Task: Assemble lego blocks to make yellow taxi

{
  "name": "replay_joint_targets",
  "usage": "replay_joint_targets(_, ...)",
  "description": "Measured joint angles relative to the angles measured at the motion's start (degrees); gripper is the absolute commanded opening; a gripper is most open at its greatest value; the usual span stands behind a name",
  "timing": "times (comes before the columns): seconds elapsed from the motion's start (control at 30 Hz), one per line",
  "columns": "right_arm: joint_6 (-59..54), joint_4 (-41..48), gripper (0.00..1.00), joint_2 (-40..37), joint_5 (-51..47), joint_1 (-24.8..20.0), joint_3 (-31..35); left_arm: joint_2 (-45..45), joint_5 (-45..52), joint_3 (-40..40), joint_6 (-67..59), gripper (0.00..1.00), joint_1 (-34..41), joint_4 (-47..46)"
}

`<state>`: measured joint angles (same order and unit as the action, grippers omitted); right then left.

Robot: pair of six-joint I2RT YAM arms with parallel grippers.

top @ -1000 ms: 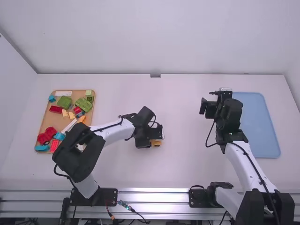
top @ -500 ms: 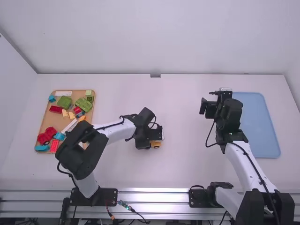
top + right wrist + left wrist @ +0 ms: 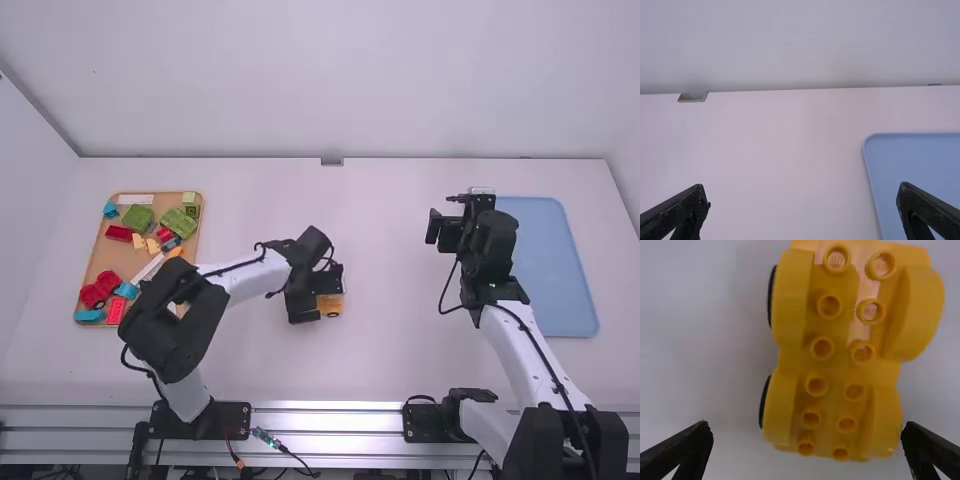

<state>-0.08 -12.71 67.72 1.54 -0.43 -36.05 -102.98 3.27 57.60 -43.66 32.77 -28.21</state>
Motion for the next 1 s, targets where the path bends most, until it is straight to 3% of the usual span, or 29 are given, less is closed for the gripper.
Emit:
replay_joint_targets(0.37, 0.0, 0.0, 0.99, 0.0, 0.0, 0.0, 0.0, 0.0, -0.2, 16.8, -5.1, 0.99, -1.0, -21.5)
replay_joint_targets(0.5, -0.1, 0.0, 0.99, 0.0, 0.0, 0.0, 0.0, 0.0, -1.0, 20.3, -6.6, 0.99, -3.7, -24.1)
replay_joint_targets(0.83, 0.0, 0.0, 0.99, 0.0, -0.1, 0.0, 0.0, 2.1, 0.3, 25.0, -4.4, 0.99, -28.9, -22.4)
replay_joint_targets(1.0, 0.1, -0.2, 0.99, 0.0, 0.0, 0.0, 0.0, 2.3, 0.8, 25.2, 6.4, 0.99, -42.8, -16.2)
